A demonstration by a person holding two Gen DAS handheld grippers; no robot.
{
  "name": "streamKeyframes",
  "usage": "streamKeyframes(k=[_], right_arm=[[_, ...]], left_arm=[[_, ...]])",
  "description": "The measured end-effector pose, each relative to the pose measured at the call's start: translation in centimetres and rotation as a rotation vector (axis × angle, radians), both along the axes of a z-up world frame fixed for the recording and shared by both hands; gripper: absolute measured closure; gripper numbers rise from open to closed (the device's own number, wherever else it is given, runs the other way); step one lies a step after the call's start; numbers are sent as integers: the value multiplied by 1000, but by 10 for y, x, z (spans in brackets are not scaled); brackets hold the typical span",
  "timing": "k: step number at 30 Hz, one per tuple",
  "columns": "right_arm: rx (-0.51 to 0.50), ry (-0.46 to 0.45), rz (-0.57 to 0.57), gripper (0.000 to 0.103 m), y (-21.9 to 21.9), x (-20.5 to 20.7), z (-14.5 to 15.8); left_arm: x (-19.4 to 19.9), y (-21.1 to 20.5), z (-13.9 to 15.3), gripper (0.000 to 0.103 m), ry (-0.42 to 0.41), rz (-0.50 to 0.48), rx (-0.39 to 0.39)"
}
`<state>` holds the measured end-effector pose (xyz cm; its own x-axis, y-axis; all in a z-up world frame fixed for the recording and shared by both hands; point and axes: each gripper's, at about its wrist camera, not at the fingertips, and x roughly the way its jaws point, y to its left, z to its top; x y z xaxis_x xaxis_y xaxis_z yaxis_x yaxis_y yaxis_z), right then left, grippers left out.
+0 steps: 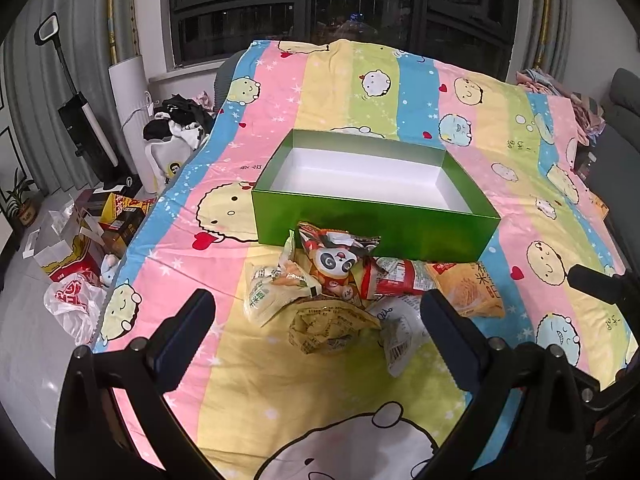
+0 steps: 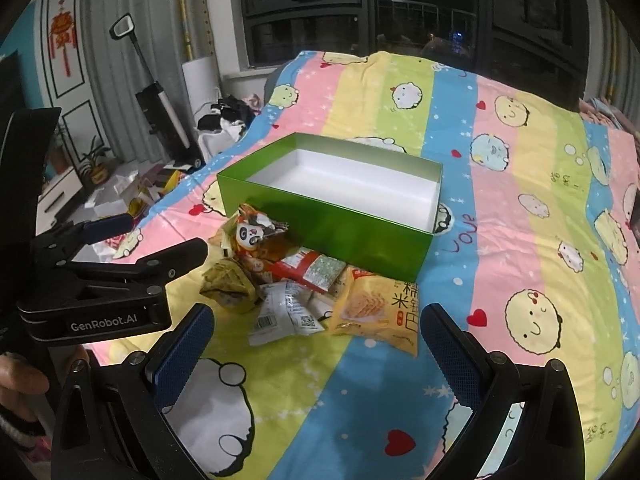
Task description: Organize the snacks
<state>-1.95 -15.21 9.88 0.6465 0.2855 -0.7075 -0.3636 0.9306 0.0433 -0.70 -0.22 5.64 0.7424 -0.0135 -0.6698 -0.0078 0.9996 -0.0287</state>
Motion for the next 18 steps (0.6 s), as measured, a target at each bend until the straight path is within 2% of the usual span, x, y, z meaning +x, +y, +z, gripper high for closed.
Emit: streamKeyframes(k=[18], right_arm=[[-6, 5, -1, 1, 1, 0, -2]], left_arm=[[2, -2, -1, 0, 9, -7, 12]])
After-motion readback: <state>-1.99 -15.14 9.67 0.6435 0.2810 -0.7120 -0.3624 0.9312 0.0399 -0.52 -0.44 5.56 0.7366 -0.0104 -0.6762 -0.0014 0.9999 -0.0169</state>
